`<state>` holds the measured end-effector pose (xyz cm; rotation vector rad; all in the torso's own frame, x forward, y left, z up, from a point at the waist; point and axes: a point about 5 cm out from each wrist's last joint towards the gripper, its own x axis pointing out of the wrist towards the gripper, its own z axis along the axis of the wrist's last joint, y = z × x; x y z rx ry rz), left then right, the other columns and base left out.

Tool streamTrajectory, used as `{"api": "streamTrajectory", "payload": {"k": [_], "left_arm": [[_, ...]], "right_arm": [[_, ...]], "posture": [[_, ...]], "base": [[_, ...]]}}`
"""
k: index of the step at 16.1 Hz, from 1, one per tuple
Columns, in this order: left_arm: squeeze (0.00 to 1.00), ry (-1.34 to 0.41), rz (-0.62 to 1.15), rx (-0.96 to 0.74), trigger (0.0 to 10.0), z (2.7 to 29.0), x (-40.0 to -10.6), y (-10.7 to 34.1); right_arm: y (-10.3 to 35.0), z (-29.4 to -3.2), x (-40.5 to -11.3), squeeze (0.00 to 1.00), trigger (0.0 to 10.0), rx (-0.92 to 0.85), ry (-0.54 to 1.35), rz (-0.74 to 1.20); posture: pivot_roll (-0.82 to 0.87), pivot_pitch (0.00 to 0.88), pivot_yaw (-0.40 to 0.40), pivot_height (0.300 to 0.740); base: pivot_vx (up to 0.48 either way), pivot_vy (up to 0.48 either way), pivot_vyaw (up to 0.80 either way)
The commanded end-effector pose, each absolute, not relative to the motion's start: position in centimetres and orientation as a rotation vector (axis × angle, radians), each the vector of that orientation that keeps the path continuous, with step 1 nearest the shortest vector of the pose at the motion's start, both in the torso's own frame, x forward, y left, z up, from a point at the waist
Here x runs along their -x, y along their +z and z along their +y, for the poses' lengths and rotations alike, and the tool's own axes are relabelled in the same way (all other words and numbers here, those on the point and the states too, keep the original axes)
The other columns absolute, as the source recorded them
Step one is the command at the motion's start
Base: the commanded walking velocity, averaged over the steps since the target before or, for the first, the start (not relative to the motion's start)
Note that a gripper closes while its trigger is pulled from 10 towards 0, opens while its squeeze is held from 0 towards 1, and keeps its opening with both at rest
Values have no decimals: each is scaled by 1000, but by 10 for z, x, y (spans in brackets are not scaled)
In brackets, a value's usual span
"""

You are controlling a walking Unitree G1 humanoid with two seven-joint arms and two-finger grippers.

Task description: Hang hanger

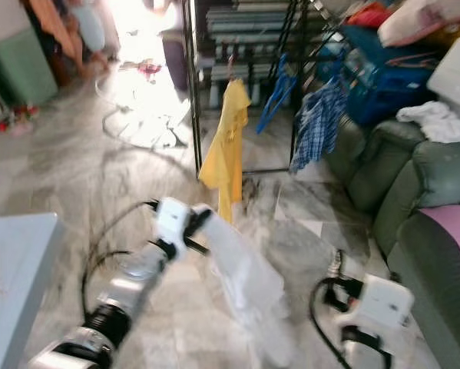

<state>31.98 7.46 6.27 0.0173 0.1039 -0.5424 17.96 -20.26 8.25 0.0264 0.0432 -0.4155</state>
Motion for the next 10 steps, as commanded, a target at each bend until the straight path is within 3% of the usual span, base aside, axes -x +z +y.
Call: {"api": "streamTrajectory", "payload": {"k": [1, 2, 8, 10], "left_arm": [[0, -554, 75, -7, 0, 68, -322, 70], [0, -552, 76, -7, 0, 67, -322, 70], [0, -520, 53, -14, 0, 68, -325, 75], [0, -519, 36, -4, 0, 66, -328, 81]], "right_arm": [[86, -207, -179, 0, 10000, -13, -428, 31], [87, -207, -179, 0, 10000, -11, -423, 28], [88, -208, -183, 0, 10000, -4, -423, 21], [89, -208, -183, 0, 10000, -2, -423, 19]], "posture": [[-53, 50, 0, 740], [-50, 49, -3, 740], [-48, 44, -1, 740], [-47, 43, -1, 740]], "base": [[307, 0, 0], [431, 0, 0], [433, 0, 565], [435, 0, 0]]}}
